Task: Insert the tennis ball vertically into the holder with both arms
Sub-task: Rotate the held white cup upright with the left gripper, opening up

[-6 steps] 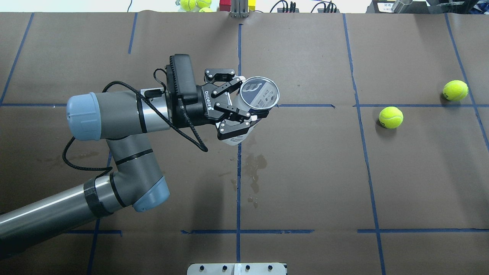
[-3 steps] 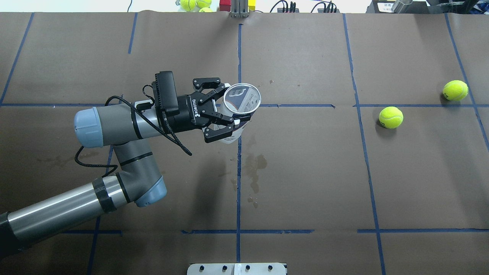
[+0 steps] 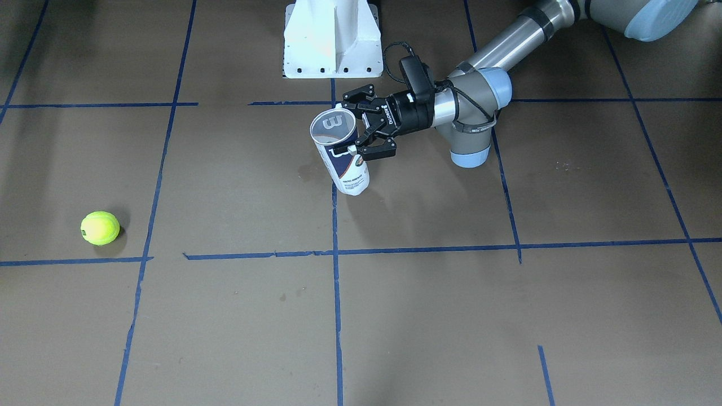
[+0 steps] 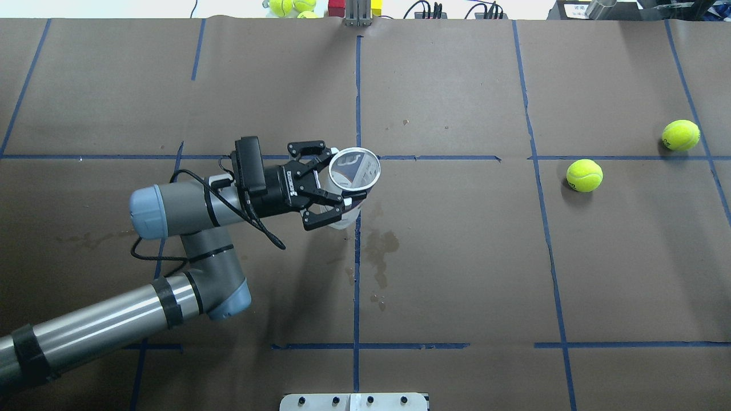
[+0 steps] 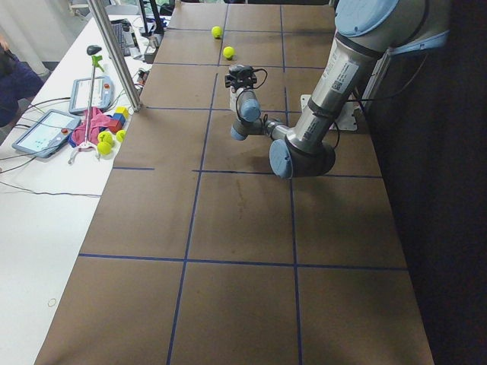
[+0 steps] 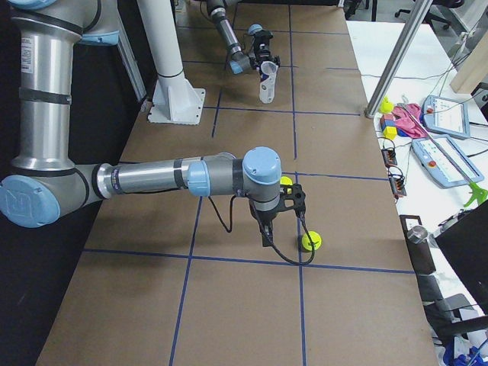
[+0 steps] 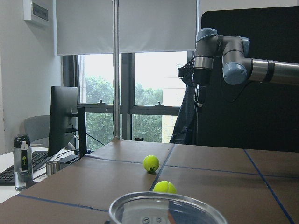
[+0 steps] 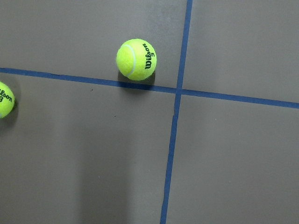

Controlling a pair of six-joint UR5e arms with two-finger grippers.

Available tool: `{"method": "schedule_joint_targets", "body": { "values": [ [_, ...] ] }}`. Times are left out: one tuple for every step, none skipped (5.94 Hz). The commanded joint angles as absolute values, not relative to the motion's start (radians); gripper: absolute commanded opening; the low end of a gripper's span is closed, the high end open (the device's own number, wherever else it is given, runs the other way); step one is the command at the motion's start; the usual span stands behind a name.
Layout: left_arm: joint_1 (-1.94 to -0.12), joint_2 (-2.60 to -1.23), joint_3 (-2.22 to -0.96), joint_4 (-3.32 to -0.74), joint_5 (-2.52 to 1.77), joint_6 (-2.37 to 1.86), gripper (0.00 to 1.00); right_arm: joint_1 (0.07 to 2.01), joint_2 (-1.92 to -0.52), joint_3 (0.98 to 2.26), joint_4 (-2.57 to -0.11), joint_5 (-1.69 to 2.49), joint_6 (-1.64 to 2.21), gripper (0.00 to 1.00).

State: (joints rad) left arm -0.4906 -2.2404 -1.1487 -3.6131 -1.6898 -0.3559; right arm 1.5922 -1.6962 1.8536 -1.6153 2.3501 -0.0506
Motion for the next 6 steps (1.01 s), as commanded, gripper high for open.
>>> {"method": "schedule_joint_targets", "body": {
  "values": [
    [-0.431, -2.247, -1.12, -3.675, -1.634, -0.356, 0.47, 1.592, -1.697, 1.864, -1.615, 2.352, -0.052, 1.0],
    [-0.431, -2.246, -1.12, -3.683, -1.632, -0.356, 0.47, 1.592, -1.687, 1.887, -1.614, 2.353, -0.051, 1.0],
    [-0.433, -2.246, -1.121, -3.685, -1.631, -0.356, 0.47, 1.588, -1.678, 1.916, -1.615, 2.358, -0.051, 1.0],
    [-0.433, -2.246, -1.12, -3.685, -1.631, -0.356, 0.47, 1.568, -1.651, 1.934, -1.621, 2.397, -0.034, 1.0],
    [-0.433, -2.246, -1.121, -3.685, -1.631, -0.356, 0.47, 1.504, -1.585, 1.933, -1.624, 2.393, 0.095, 1.0],
    [-0.433, -2.246, -1.121, -3.686, -1.631, -0.357, 0.47, 1.421, -1.501, 1.896, -1.626, 2.385, 0.129, 1.0]
  ]
}}
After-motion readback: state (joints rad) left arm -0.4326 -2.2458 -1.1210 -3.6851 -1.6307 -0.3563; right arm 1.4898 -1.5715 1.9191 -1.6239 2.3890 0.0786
